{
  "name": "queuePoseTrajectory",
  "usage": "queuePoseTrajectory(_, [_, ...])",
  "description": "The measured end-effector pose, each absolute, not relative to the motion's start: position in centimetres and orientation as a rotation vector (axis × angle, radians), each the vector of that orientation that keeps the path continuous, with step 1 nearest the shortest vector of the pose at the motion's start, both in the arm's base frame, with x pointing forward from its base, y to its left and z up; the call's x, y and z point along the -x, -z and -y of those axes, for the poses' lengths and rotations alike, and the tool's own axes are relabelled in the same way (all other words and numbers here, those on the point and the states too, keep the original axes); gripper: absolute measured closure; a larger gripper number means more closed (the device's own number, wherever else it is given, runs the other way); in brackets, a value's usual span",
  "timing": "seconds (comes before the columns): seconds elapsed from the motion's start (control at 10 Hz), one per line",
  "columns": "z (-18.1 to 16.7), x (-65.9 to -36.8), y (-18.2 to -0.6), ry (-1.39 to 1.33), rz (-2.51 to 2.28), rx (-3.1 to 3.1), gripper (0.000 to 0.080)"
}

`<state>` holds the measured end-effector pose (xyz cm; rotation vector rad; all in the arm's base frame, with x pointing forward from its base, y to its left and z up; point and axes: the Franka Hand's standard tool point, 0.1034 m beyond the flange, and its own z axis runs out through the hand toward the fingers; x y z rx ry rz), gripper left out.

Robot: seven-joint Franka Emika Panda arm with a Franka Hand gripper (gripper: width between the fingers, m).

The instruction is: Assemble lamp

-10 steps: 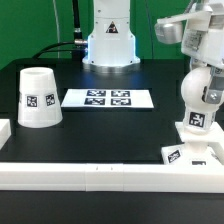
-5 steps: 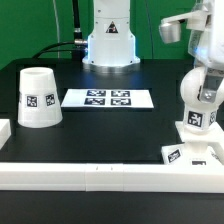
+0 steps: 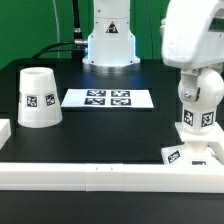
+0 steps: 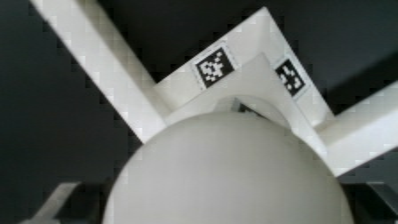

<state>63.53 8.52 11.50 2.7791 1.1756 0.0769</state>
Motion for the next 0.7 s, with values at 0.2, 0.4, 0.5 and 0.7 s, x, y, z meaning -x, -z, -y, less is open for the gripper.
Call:
queuePoseTrajectory(0.2, [-8.57,-63.52,-11.48,-0.088,-0.996,-2.852,0.0222])
queuePoseTrajectory(0.4, [-8.58,-63.51,-11.46,-0.1,-0.811,-2.914,0.0222])
queuePoseTrajectory(0.5, [-8.59,-63.51,-11.46,-0.105,-0.714,-2.942,0.0222])
queuePoseTrajectory(0.7, [-8.6,-63.51,-11.46,-0.116,-0.52,-2.989,0.0222])
